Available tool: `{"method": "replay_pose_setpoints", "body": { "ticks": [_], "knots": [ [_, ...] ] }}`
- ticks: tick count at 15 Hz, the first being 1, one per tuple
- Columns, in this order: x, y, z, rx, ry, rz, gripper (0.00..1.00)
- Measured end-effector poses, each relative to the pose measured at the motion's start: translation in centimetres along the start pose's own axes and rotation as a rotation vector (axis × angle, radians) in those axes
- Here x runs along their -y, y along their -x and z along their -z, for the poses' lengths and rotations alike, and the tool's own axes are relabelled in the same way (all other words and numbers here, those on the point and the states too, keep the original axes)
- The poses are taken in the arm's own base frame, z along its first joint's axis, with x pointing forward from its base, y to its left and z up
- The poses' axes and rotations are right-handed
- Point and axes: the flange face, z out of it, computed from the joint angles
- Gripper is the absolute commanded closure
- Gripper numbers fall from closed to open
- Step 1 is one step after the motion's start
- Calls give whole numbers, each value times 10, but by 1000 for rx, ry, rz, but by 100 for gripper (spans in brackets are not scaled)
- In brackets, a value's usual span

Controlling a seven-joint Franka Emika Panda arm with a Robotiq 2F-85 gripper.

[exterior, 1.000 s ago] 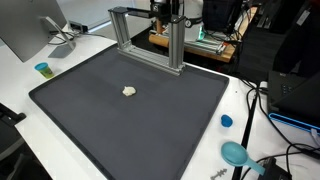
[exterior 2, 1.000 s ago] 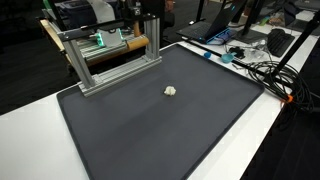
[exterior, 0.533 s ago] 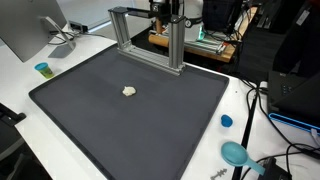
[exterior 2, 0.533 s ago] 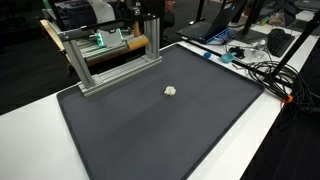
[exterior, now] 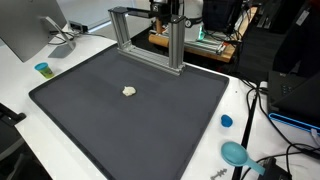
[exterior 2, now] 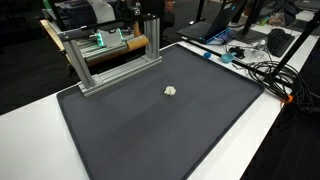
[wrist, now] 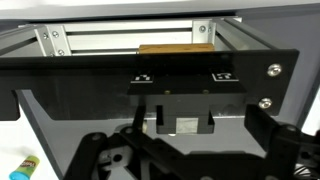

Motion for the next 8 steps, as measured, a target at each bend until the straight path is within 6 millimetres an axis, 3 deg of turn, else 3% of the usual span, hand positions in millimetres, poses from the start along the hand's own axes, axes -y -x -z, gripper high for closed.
{"method": "replay_pose_setpoints", "body": {
  "ticks": [8],
  "knots": [
    [-1,-4,1,-31,1,-4,5]
  ]
}}
